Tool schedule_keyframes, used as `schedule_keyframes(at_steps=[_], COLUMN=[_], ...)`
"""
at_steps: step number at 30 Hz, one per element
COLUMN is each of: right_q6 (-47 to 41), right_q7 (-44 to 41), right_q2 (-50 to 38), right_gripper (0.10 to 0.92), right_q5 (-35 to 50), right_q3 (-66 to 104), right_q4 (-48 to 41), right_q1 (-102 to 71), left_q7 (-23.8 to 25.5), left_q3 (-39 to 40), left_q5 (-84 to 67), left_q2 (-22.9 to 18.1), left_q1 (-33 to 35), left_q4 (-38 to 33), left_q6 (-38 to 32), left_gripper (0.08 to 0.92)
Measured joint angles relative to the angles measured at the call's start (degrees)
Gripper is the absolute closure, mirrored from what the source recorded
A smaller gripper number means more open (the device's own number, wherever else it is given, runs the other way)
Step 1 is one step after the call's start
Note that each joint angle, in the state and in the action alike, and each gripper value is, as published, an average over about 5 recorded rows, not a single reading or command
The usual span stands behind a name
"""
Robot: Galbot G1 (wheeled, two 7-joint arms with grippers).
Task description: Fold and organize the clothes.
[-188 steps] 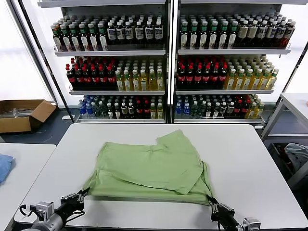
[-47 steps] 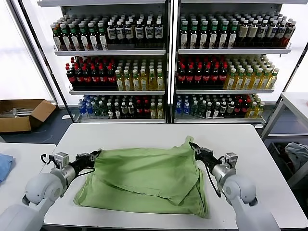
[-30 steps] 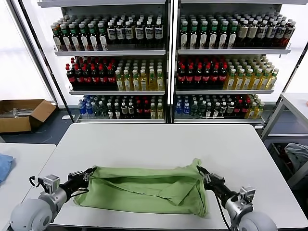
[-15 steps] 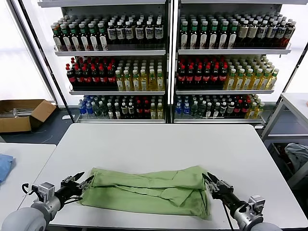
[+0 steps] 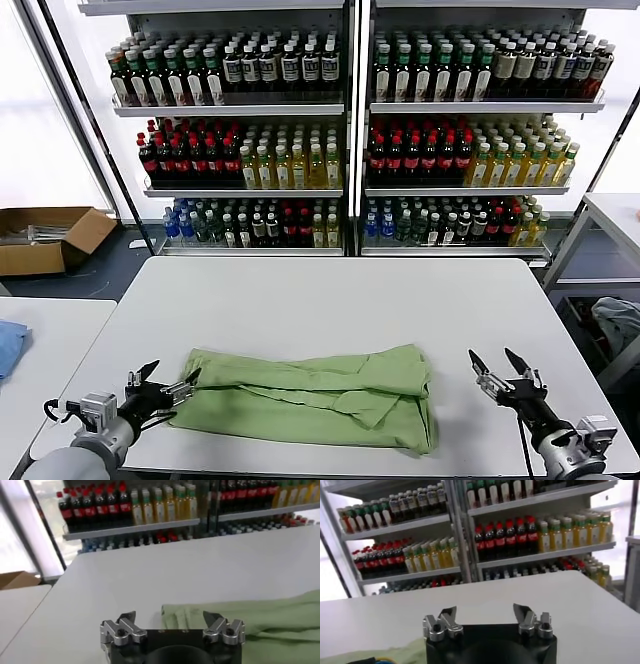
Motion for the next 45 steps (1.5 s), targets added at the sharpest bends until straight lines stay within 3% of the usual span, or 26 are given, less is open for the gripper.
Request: schedule_keyframes(at_steps=[11, 29, 35, 45], right_q6=[1.3, 2.1, 2.5, 2.7], right_q7=[-0.2, -0.4, -0.5, -0.5], right_q2=[0.6, 1.3, 1.1, 0.5], right_gripper=[0.203, 0.203, 0.203, 0.203], right_q5=[0.0, 0.9, 1.4, 2.0], right_q3=[2.7, 3.2, 3.8, 3.5], right_q4=[-0.1, 0.5, 0.7, 0.2], right_q1=[-1.0, -1.8, -2.3, -1.8], left_q7=[-6.8, -9.4, -8.3, -4.8], left_q3=[4.3, 5.0, 2.6, -9.7], left_q5=[1.4, 1.4, 0.6, -3.9], left_q2=[-6.3, -12.2, -11.6, -5.0], left_q1=[-0.7, -0.1, 0.2, -1.3], left_q4=[2.1, 2.8, 3.6, 5.7], left_q6=[0.2, -1.1, -1.9, -0.8], left_gripper=[0.206, 0.715, 0.869, 0.895])
